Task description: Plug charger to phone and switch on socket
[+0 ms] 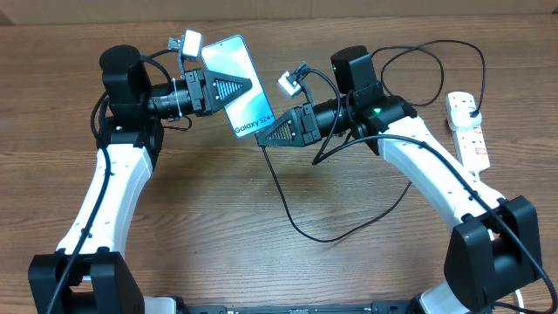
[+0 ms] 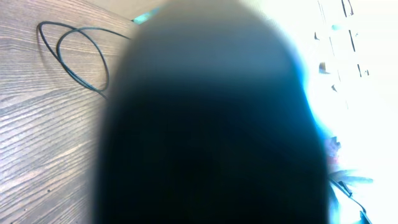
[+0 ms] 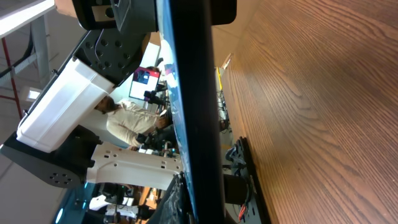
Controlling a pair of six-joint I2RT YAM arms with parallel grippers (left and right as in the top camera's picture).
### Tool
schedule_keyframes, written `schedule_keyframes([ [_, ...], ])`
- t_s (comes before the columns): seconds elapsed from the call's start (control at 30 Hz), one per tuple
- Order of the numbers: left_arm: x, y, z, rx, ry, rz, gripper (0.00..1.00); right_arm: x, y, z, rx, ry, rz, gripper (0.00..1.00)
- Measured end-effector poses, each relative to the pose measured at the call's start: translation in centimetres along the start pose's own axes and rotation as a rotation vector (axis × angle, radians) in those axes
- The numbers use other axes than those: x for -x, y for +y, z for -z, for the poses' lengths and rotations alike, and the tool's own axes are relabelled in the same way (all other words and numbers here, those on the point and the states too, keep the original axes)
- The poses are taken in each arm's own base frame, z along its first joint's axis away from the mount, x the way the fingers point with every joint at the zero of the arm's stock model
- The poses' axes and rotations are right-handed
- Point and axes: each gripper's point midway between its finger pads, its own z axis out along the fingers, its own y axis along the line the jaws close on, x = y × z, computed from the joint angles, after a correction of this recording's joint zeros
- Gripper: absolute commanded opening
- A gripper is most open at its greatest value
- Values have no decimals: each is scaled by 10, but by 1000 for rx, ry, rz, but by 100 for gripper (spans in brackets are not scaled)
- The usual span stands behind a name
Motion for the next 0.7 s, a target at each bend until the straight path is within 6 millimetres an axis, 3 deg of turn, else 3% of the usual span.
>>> schedule_keyframes([
  [0.03, 0, 0, 0, 0, 0, 0, 4, 0, 0, 0, 0, -1, -3, 20],
  [0.07, 0, 0, 0, 2, -3, -4, 4, 1, 0, 1, 1, -2, -4, 52],
  [0.1, 1, 1, 0, 3, -4, -7, 4, 1, 1, 1, 3, -2, -11, 62],
  [0.13, -5, -2, -1, -15, 25, 2, 4, 7, 1, 2, -8, -19, 31, 66],
  [0.3, -60, -17, -31, -131, 241, 50, 4, 19, 3, 6, -33, -49, 68, 66],
  [0.7, -58, -16, -29, -133, 232, 20, 4, 0, -7, 8, -56, -13, -73, 64],
])
